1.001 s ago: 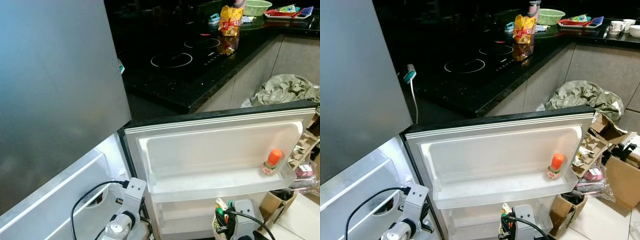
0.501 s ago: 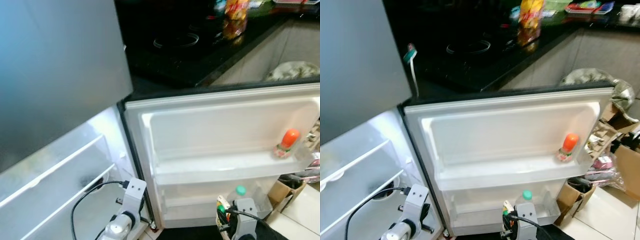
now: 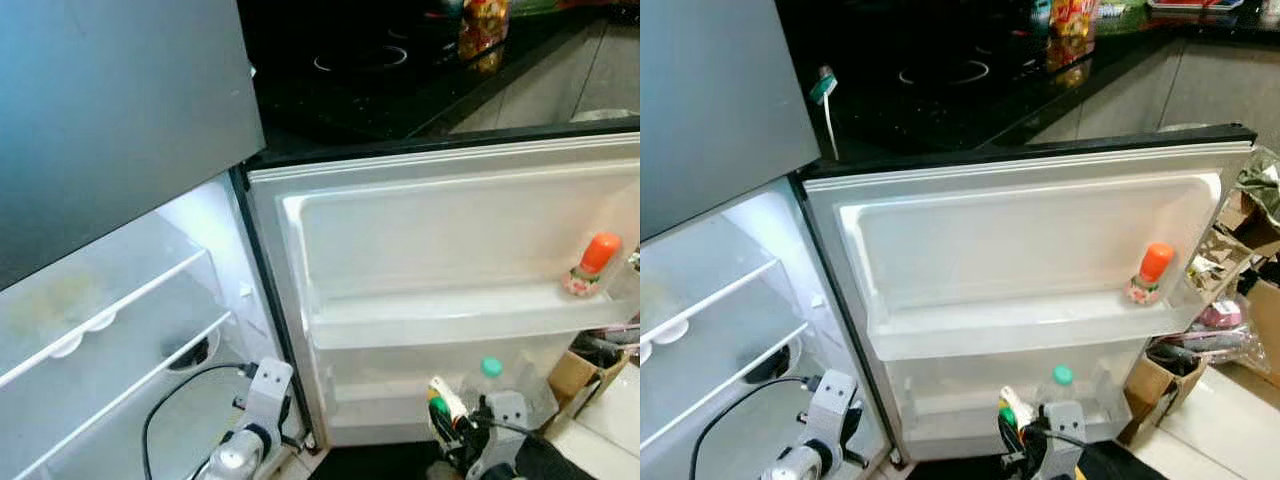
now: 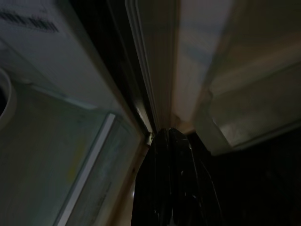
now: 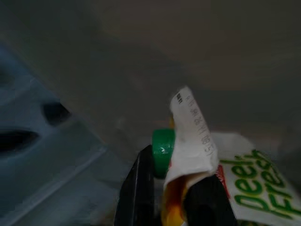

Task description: Restocking fridge

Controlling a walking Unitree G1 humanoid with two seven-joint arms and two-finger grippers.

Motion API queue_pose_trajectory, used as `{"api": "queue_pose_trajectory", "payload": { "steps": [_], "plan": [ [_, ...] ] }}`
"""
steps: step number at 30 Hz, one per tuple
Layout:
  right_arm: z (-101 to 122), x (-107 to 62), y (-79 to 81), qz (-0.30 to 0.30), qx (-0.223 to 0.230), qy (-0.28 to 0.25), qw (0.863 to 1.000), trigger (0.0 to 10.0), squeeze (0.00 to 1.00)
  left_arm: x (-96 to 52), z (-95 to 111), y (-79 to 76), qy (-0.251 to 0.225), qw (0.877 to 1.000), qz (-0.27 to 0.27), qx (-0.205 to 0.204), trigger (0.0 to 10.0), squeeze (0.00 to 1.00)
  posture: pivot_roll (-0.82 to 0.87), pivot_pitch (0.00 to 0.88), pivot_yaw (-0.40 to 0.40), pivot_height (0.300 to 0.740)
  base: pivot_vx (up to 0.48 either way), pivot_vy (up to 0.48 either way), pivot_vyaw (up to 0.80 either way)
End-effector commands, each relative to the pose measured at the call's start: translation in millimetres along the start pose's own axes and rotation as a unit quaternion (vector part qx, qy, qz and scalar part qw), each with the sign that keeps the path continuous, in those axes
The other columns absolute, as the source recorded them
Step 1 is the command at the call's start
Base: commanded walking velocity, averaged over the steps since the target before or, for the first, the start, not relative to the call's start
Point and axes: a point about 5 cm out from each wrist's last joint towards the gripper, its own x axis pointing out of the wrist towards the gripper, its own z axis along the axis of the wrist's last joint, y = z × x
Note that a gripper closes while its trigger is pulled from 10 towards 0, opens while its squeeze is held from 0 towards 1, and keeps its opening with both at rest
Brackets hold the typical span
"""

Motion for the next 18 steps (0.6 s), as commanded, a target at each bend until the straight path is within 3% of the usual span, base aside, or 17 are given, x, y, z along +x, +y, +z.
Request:
{"api": "queue_pose_trajectory", "payload": {
  "steps": [1, 9, 14, 18],
  "plan": [
    [10.5, 0.7, 8.5, 0.043, 0.035, -0.02, 0.998, 10.0, 0.0, -4.1, -6.2, 3.2, 0.007, 1.0, 0.002, -0.002, 10.0, 0.0, -0.07, 0.091, 0.074, 0.626, 0.0, 0.0, 0.0],
    [47.5, -8.9, 17.0, 0.125, 0.081, -0.075, 0.986, 10.0, 0.0, -4.1, -5.6, 1.7, 0.003, 1.0, -0.004, -0.005, 10.0, 0.0, -0.07, 0.093, 0.073, 0.626, 0.0, 0.0, 0.0],
    [59.1, -9.6, 23.6, 0.153, 0.096, -0.091, 0.979, 10.0, 0.0, -4.4, -5.2, 1.6, 0.002, 1.0, -0.006, -0.005, 10.0, 0.0, -0.07, 0.096, 0.074, 0.626, 0.0, 0.0, 0.0],
    [76.6, -9.1, 39.4, 0.21, 0.129, -0.12, 0.962, 10.0, 0.0, -4.2, -3.8, 1.3, -0.002, 1.0, -0.01, 0.001, 10.0, 0.0, -0.07, 0.096, 0.074, 0.626, 0.0, 0.0, 0.0]
  ]
}}
